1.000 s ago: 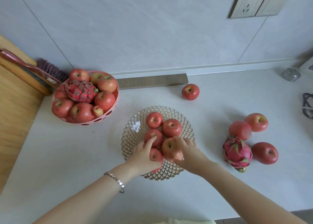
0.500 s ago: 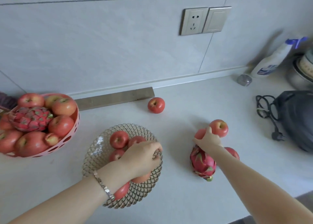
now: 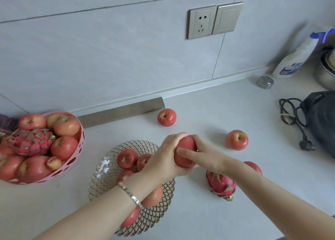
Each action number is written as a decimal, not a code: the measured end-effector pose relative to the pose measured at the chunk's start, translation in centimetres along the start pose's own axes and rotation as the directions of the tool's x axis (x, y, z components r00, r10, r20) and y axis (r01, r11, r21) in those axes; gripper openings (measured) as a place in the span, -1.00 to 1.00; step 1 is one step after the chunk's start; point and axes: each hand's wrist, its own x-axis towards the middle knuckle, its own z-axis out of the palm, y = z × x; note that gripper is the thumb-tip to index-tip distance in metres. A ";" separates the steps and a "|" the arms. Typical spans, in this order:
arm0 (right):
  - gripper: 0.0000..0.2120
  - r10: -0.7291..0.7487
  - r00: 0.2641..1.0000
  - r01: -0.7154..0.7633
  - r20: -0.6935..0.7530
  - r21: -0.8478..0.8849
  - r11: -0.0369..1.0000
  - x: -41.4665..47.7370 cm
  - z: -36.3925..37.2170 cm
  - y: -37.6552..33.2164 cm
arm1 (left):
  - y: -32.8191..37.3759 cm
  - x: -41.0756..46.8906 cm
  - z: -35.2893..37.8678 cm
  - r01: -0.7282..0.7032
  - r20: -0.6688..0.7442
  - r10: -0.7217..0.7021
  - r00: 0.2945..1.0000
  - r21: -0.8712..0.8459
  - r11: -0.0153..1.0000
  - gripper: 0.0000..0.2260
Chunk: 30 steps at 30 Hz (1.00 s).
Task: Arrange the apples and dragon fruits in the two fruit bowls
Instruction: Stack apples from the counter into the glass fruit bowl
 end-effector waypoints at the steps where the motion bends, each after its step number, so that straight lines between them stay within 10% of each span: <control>1: -0.56 0.007 0.996 -0.003 0.093 -0.037 0.999 0.0 -0.6 0.2 | -0.2 -0.2 0.2 0.008 -0.020 -0.008 1.000 0.003 1.000 -0.23; 3: -0.60 0.010 0.990 0.004 0.139 -0.102 0.995 0.9 -2.0 1.4 | -0.7 -0.6 0.4 0.061 -0.037 -0.061 0.997 -0.007 0.998 -0.27; 9: -0.48 0.147 0.819 -0.435 -0.555 -0.432 0.790 6.8 -7.3 8.5 | -1.9 -1.3 0.3 0.142 -0.129 -0.155 0.979 -0.103 0.984 -0.32; 19: -0.45 0.280 0.774 -0.512 -0.568 -0.301 0.805 6.8 -7.4 11.5 | -3.9 -4.3 -2.2 0.231 -0.181 -0.286 0.941 -0.274 0.934 -0.32; 25: -0.90 -0.147 0.834 -0.176 -0.532 -0.508 0.843 6.8 -3.7 6.5 | -7.9 -7.6 -4.7 0.375 -0.306 -0.584 0.752 -0.529 0.761 -0.31; 30: -0.44 -0.103 0.913 -0.236 -0.396 -0.714 0.659 8.6 -1.2 5.4 | -10.1 -9.4 -6.1 0.401 -0.274 -0.679 0.682 -0.637 0.659 -0.27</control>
